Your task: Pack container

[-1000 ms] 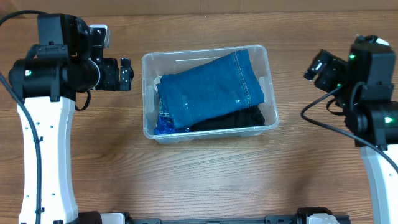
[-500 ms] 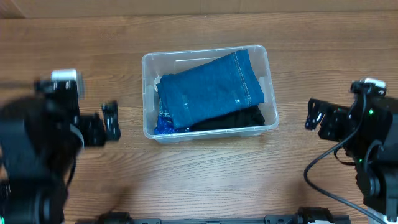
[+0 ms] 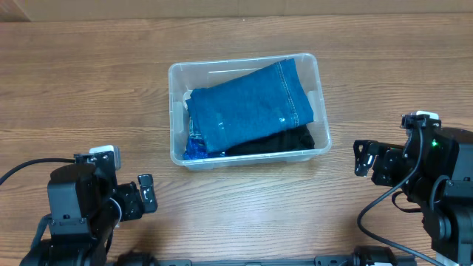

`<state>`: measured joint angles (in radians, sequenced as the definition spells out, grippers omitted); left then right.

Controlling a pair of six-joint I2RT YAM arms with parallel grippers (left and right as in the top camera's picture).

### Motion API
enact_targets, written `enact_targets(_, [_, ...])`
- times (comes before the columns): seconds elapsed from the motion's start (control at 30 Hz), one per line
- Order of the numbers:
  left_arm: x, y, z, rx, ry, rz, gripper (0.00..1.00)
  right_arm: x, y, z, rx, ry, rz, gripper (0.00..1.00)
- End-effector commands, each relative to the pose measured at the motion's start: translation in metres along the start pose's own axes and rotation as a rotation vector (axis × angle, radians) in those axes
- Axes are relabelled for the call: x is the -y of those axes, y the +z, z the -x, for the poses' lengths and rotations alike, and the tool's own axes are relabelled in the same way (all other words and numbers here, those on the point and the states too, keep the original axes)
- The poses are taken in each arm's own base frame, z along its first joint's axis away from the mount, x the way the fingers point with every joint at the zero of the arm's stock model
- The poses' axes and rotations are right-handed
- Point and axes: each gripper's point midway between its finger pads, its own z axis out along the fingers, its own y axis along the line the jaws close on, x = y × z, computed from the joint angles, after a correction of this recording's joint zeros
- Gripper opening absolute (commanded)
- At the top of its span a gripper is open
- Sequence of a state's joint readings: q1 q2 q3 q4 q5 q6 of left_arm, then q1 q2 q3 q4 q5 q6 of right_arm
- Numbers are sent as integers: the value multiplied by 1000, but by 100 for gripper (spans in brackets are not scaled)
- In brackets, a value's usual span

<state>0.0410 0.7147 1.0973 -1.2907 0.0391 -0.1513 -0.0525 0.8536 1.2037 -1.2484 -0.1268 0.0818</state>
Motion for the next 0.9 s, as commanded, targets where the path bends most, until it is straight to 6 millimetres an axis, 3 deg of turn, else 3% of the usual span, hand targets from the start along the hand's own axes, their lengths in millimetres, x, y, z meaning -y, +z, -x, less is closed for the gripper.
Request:
enact_targets(0.0, [-2,3,-2,-12,-7,13,100,-1,-2,1,11,-6,5,100])
enact_targets(0.1, [-2,3,-2,-12,-7,13,100,0,-2,3,18,-7,-1,100])
enact_targets(0.2, [-2,3,-2,-12,-7,13,100,-2,1,22,95,-22,7,100])
enact_targets(0.3, [-2,3,-2,-12,-7,13,100,-14,-5,49,270,-119,36,100])
enact_targets(0.37, [-2,3,-2,-12,-7,13,100,-25,-9,56,385,-189,75,100])
enact_targets(0.63, [-2,3,-2,-12,-7,13,100,-33,-18,35,771,-244,165,100])
enact_targets(0.87, [-2,3,-2,-12,-7,13,100,-29,2,6,948,-255,207,100])
